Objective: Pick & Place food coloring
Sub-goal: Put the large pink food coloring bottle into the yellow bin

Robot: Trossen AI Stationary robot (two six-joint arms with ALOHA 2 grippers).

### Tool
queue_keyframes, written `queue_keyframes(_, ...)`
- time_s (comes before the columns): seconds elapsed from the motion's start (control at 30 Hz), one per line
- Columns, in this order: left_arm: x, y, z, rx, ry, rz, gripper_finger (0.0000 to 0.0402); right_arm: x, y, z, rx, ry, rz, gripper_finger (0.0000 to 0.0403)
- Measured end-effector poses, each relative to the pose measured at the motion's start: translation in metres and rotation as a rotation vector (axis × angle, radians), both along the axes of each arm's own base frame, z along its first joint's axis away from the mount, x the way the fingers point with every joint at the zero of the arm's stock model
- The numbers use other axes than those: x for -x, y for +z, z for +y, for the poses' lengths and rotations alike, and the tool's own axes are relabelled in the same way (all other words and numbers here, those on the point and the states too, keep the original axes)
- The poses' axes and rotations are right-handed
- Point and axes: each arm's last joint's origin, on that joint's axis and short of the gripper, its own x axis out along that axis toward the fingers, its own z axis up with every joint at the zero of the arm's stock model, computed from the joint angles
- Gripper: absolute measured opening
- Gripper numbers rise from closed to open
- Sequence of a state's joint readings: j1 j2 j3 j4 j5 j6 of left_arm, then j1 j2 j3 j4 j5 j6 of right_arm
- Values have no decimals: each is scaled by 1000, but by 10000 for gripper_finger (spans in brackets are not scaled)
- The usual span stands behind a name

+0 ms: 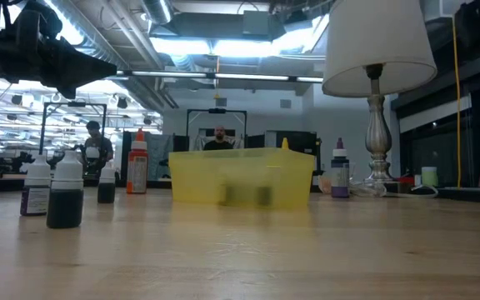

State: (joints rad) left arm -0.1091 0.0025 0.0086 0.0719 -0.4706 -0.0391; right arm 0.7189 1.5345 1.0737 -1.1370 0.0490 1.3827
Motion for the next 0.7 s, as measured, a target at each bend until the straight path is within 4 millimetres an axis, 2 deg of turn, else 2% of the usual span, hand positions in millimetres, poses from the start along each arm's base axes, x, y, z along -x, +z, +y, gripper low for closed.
queue_keyframes(0.13, 0, 0, 0, 0, 0, 0, 10, 0, 0, 0, 0, 2, -1, 288)
queue_keyframes(0.23, 0, 0, 0, 0, 0, 0, 12, 0, 0, 0, 0, 5, 0, 270)
queue_keyframes(0.7, 0, 0, 0, 0, 0, 0, 10, 0, 0, -1, 22, 31, -9, 128)
